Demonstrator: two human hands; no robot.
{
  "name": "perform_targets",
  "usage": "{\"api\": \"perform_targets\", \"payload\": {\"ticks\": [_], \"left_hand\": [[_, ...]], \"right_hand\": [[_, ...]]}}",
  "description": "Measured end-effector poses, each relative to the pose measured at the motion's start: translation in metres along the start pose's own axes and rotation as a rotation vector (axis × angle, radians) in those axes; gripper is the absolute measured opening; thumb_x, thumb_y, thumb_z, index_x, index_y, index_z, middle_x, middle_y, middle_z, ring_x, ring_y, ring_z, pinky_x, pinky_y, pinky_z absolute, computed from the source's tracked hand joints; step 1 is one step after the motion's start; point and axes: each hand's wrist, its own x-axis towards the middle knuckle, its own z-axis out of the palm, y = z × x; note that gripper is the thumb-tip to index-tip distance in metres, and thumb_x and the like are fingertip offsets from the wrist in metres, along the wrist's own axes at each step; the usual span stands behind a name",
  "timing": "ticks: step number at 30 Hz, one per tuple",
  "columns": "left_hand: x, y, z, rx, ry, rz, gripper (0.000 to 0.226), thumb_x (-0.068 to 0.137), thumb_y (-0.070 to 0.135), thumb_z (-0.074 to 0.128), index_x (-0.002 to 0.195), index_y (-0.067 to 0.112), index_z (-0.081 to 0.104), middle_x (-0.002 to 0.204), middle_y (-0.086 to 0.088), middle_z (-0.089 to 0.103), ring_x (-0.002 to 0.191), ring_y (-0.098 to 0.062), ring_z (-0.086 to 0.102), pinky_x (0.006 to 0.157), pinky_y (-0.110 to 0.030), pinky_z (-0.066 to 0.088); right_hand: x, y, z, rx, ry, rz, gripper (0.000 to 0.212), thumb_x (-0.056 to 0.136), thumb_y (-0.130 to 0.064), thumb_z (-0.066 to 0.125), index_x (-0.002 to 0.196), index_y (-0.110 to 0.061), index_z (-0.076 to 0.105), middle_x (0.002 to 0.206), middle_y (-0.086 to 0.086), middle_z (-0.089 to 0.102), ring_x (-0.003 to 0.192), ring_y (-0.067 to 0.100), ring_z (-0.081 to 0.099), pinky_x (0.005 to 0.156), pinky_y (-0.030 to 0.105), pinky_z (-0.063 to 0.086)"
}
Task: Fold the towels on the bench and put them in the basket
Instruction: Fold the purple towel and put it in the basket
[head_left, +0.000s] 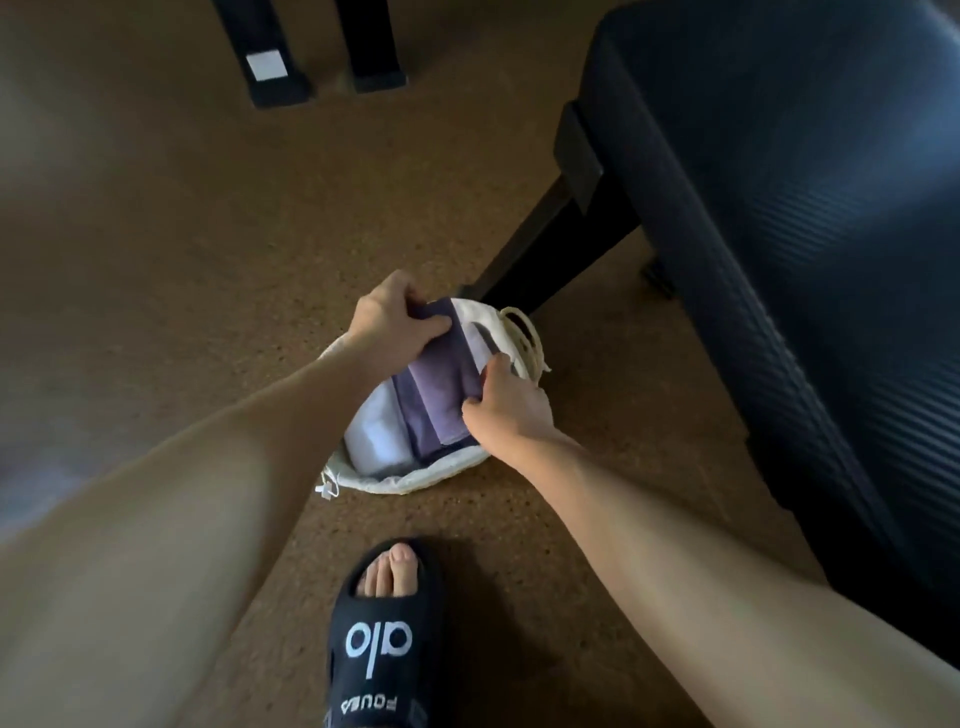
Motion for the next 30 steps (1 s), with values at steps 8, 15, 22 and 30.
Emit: {"api": "perform_targets", "payload": {"ticks": [8,15,22,30], "left_hand": [[0.007,-0.037,0.055,0.409,-0.013,0.118,0.033,0.098,0.03,0.06,0.121,0.008,0.052,0.118,-0.017,0.062,0.112,-0.037,0.058,0.087,-0.046,0.046],[-0.018,-0.049,0.058,0.674,-0.029,0.527,0.016,0.093,0.025,0.06,0.104,0.013,0.062,0.114,-0.011,0.058,0.1,-0.033,0.057,0.077,-0.043,0.048],[-0.028,-0.021,0.037,0.881,-0.377,0.385,0.035,0.104,0.033,0.046,0.132,0.015,0.056,0.138,-0.004,0.052,0.127,-0.03,0.053,0.1,-0.041,0.047],[-0.079,0.094,-0.04,0.83,-0.329,0.494,0.037,0.098,0.025,0.056,0.134,0.019,0.054,0.134,-0.007,0.059,0.122,-0.03,0.06,0.095,-0.038,0.049]], "right_hand": [[0.033,0.016,0.047,-0.356,-0.013,-0.06,0.043,0.101,-0.03,0.044,0.141,-0.015,0.043,0.126,0.013,0.069,0.125,0.031,0.059,0.114,0.041,0.028],[0.028,0.017,0.054,-0.335,0.063,-0.107,0.029,0.101,-0.032,0.047,0.126,-0.018,0.051,0.125,0.012,0.065,0.122,0.035,0.057,0.108,0.046,0.031],[0.004,0.009,0.031,-0.476,0.193,-0.258,0.039,0.098,-0.024,0.06,0.132,-0.012,0.046,0.135,0.016,0.047,0.126,0.034,0.051,0.106,0.044,0.043],[-0.091,-0.023,-0.101,-0.24,0.176,-0.34,0.044,0.095,-0.007,0.062,0.135,-0.016,0.045,0.131,0.01,0.051,0.114,0.031,0.061,0.09,0.04,0.054]]}}
